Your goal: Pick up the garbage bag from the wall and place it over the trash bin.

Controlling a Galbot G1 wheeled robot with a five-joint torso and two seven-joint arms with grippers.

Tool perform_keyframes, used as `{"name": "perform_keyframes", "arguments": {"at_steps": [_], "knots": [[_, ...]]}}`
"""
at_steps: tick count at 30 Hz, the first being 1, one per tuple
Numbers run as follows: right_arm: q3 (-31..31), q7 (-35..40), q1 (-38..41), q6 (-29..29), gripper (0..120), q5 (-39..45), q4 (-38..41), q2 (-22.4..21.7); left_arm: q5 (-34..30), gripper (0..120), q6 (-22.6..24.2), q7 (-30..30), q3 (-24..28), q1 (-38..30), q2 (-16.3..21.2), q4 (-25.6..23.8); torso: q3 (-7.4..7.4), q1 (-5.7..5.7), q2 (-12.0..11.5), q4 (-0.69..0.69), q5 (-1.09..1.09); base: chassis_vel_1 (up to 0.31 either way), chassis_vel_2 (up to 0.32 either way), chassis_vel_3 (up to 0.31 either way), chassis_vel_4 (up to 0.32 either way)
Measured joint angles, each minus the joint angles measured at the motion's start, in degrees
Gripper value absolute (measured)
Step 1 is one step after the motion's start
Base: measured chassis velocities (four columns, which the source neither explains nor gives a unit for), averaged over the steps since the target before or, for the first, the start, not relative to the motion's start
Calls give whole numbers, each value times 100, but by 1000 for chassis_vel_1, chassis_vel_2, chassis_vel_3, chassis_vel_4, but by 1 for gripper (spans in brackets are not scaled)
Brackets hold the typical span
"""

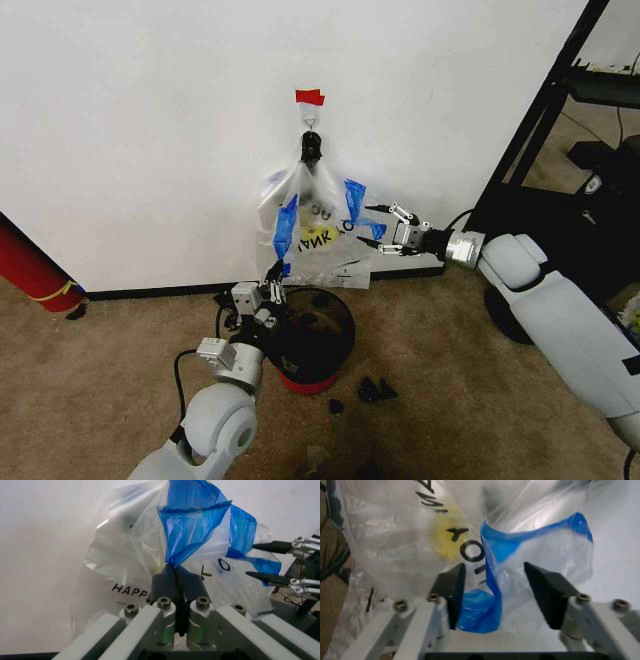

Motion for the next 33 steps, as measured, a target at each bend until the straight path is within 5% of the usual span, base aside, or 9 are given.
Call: {"name": "perform_keyframes", "arguments": {"at_steps": [12,22,27,33], "knots": [[327,136,-192,46,0,-231,-66,-31,0,0,15,0,53,-64,-49,42,0,0,0,-1,0,0,0,0,0],[422,1131,-596,-62,0,243,8,-50,-13,0,22,-2,33,-115,-70,66,0,0,0,0,0,0,0,0,0],[147,2309,-1501,-35,0,2948,538,175,-56,0,-18,-32,-63,-131,-75,7,0,0,0,1,0,0,0,0,0],[373,2375,-2486,85,0,4209,1111,737,-63,0,-115,-49,-107,-118,-111,-54,-1,0,0,-1,-1,0,0,0,0]]}}
